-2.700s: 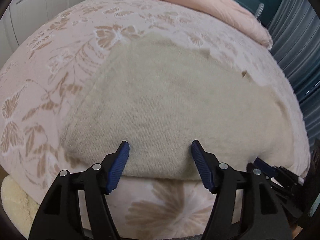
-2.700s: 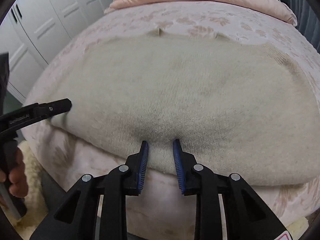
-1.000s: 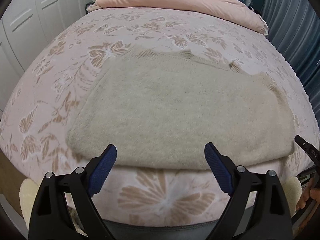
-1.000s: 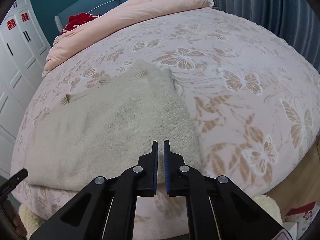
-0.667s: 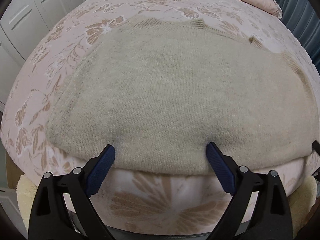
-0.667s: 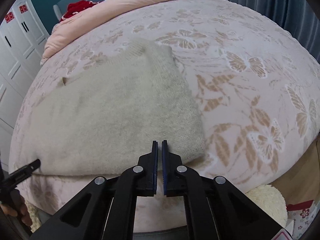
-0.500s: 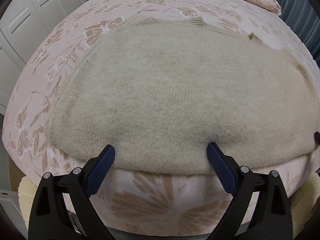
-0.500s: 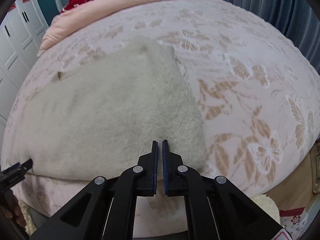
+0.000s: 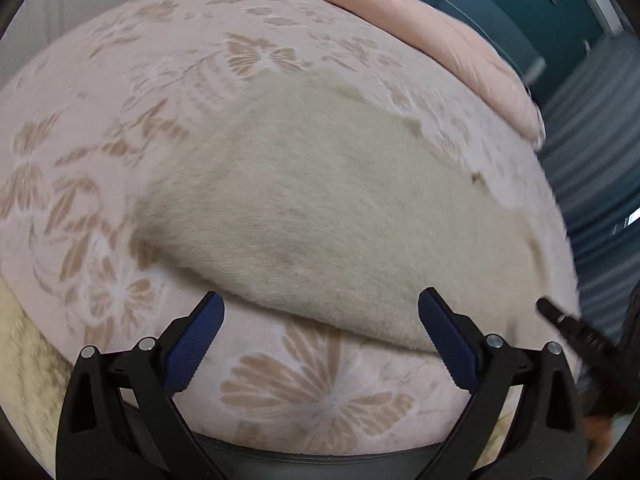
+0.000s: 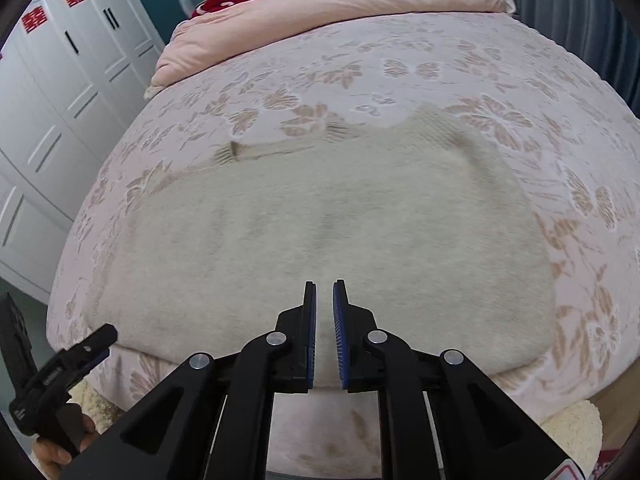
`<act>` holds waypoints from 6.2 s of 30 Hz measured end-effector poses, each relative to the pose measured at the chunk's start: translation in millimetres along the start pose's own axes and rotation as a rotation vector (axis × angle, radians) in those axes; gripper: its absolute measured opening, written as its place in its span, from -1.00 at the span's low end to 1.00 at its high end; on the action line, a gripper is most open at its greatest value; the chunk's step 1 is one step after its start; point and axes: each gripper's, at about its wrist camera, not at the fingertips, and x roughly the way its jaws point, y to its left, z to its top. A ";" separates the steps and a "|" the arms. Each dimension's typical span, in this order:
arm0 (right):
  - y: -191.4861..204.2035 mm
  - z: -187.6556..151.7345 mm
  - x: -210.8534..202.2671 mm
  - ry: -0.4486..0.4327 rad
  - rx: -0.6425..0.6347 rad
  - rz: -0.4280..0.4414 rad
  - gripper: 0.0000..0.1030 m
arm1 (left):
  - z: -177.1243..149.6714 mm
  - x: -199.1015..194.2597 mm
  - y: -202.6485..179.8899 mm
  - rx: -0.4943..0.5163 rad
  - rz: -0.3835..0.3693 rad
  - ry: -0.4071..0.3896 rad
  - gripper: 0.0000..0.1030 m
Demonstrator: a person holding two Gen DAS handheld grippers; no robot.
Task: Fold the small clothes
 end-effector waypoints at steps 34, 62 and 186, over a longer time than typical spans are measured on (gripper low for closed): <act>-21.1 -16.4 20.8 -0.015 0.152 0.226 -0.45 | 32.6 -36.7 -202.5 0.323 -0.279 -0.073 -0.79; -18.7 33.7 33.4 0.122 0.202 0.242 -0.24 | -59.4 51.6 -137.5 0.446 0.147 0.067 0.49; -137.3 29.4 -32.3 -0.043 0.202 0.039 0.15 | -52.3 91.8 -207.0 0.412 0.049 0.276 0.78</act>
